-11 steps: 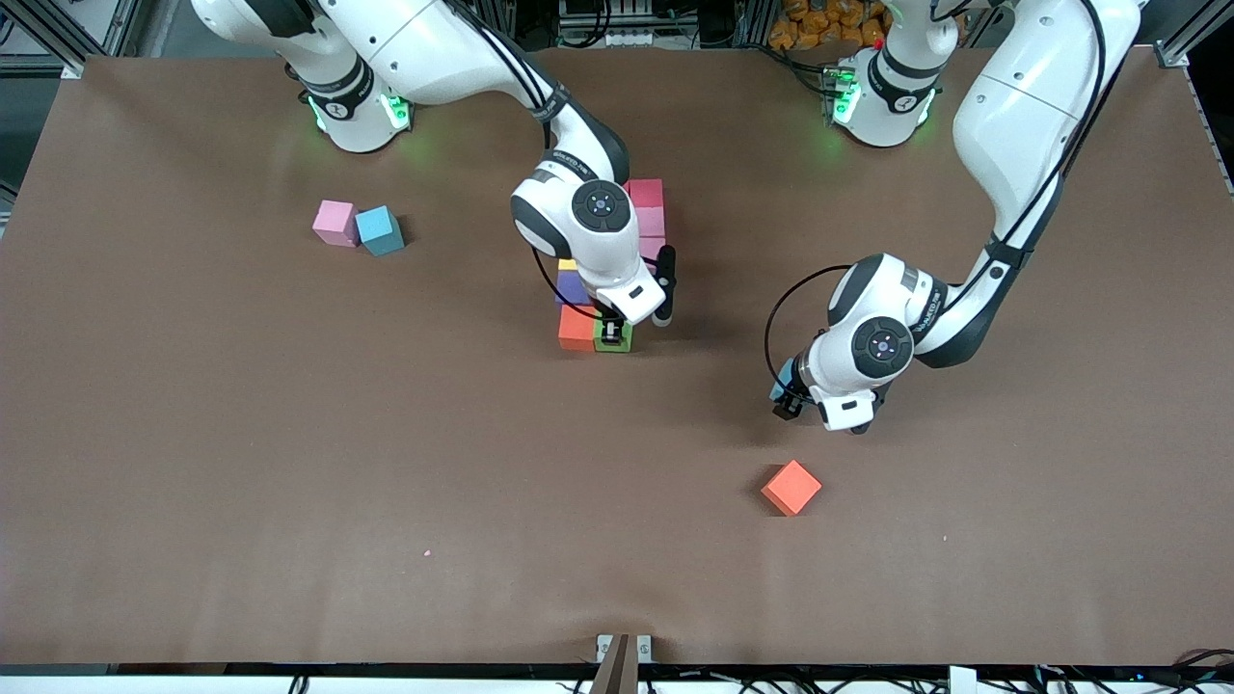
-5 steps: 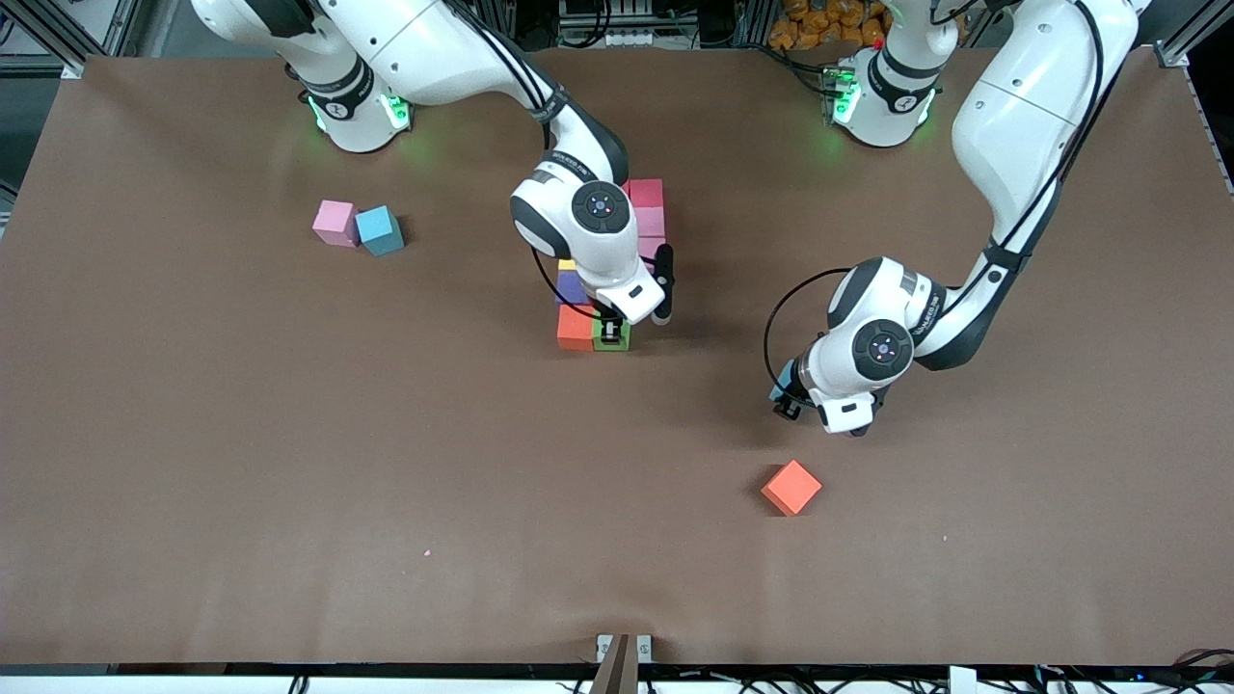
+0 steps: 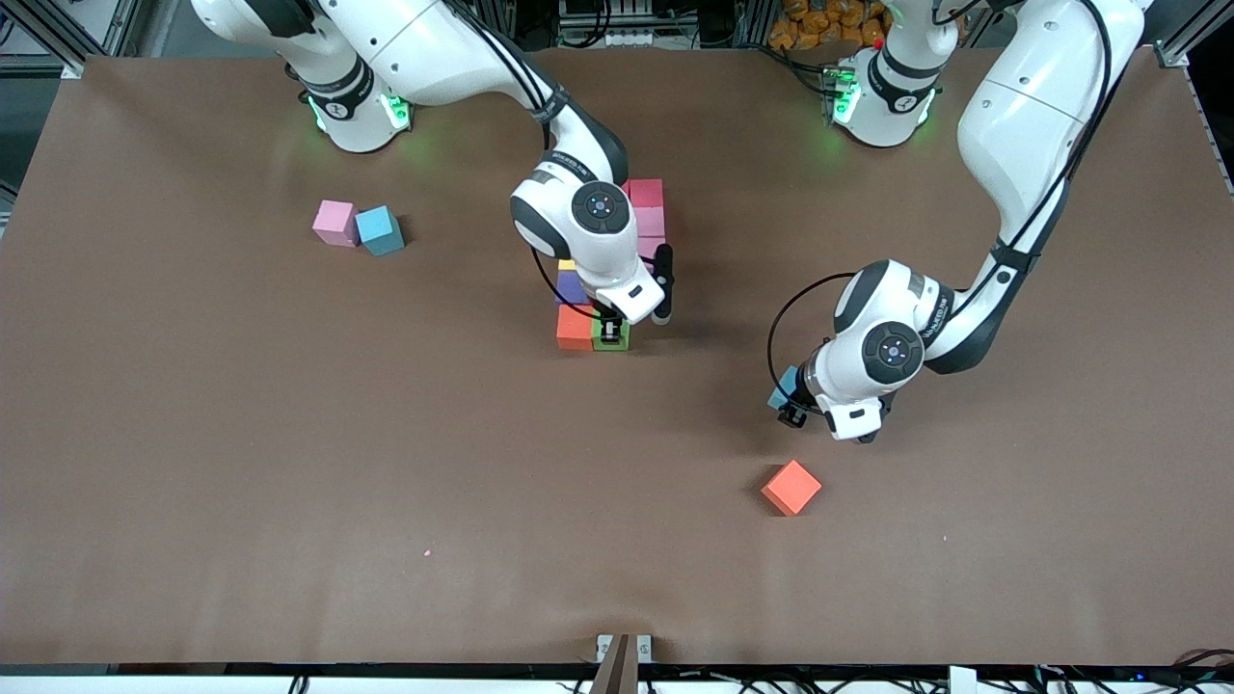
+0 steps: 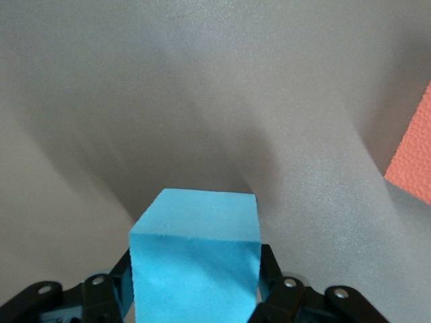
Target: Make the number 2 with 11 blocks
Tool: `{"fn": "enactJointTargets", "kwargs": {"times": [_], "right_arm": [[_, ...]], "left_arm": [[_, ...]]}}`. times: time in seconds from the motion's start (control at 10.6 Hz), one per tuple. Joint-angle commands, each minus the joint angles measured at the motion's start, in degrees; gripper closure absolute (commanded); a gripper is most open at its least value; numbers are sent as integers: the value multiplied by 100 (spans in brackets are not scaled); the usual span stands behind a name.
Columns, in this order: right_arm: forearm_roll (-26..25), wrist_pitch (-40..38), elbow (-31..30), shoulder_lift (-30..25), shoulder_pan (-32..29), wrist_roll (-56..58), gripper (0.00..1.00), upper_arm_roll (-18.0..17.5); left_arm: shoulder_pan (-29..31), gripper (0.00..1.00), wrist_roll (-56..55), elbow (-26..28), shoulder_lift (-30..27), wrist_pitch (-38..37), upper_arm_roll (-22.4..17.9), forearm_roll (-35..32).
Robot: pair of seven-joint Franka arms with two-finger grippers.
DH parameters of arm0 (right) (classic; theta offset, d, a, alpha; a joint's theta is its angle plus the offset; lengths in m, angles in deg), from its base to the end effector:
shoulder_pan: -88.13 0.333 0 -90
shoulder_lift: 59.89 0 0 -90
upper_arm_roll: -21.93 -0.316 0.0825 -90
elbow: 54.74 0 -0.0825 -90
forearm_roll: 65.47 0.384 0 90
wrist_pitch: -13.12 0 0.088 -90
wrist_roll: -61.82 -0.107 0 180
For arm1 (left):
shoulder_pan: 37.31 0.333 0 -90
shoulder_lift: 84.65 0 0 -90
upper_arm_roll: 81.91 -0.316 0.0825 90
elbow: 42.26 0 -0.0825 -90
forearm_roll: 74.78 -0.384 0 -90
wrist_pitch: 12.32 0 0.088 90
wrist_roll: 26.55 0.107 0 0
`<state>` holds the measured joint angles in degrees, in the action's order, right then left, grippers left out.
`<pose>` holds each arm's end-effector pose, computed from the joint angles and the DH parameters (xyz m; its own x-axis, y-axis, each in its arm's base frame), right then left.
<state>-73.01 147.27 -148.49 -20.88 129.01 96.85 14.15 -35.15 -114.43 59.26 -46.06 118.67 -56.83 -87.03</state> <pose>0.4673 0.5106 0.2251 0.0509 0.9985 0.0194 0.9983 -0.0514 0.0281 0.6076 -0.2291 0.2018 0.4828 0.8671 -0.1227 0.8666 -0.4933 -0.0758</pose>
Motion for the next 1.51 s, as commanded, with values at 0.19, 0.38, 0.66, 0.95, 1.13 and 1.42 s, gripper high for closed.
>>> {"fn": "enactJointTargets", "kwargs": {"times": [0.19, 0.38, 0.66, 0.95, 1.13, 1.42], "right_arm": [[103, 5, -126, -77, -62, 136, 66, -30], [103, 5, -126, -86, -62, 232, 66, -30], [112, 14, -126, -86, -62, 215, 66, -39], [112, 5, -126, -77, -62, 180, 52, -30], [112, 14, -126, -95, -53, 171, 22, -30], [112, -4, -126, -182, -44, 206, 0, -39]], "left_arm": [[39, 44, -115, -62, -70, -29, 14, -145], [47, 45, -98, -159, -88, -56, 14, -93], [39, 45, -106, -448, -88, -450, 23, -58], [39, 45, -89, -502, -114, -592, 41, -49], [-14, 45, -115, -528, -219, -601, 50, 222], [-40, 45, -229, -528, -299, -697, 155, 373]]}}
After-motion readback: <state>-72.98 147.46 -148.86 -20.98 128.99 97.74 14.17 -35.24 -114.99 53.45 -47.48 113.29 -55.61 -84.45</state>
